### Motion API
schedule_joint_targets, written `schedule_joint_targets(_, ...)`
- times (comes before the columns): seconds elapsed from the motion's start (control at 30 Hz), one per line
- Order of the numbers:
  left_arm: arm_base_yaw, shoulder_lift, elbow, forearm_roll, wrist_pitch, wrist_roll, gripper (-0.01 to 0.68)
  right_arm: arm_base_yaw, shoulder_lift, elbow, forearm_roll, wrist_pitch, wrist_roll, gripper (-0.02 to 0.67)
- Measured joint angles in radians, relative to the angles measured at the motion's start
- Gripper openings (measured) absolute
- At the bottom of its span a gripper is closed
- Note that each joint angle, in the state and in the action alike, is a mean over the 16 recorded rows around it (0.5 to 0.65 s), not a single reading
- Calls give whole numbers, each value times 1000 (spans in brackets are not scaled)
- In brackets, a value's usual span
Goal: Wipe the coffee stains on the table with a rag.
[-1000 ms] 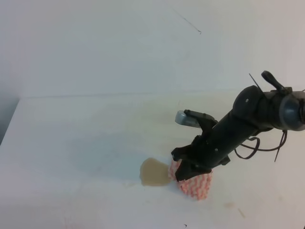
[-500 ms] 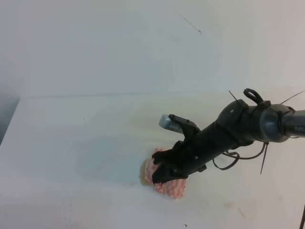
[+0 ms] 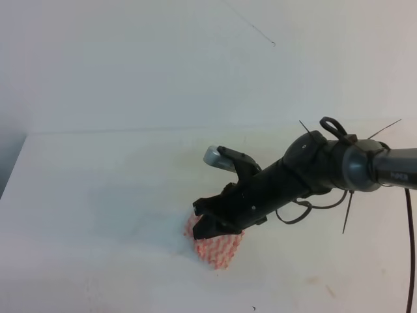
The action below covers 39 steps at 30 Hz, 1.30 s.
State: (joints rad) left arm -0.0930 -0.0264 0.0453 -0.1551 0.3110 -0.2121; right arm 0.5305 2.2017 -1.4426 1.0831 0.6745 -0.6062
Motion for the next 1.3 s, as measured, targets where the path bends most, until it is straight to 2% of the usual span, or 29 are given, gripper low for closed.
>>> schedule_joint_targets(0.6,0,0,0,0,0,0,1,19,49,-33,46,-79,13,14)
schedule_joint_targets(1.0,0,0,0,0,0,0,1,-78,56,-63,25,-139,99,14)
schedule_joint_targets(1.3,0,2,-3,0,1,0,1,-159,0,-31,-138,-128,225,14)
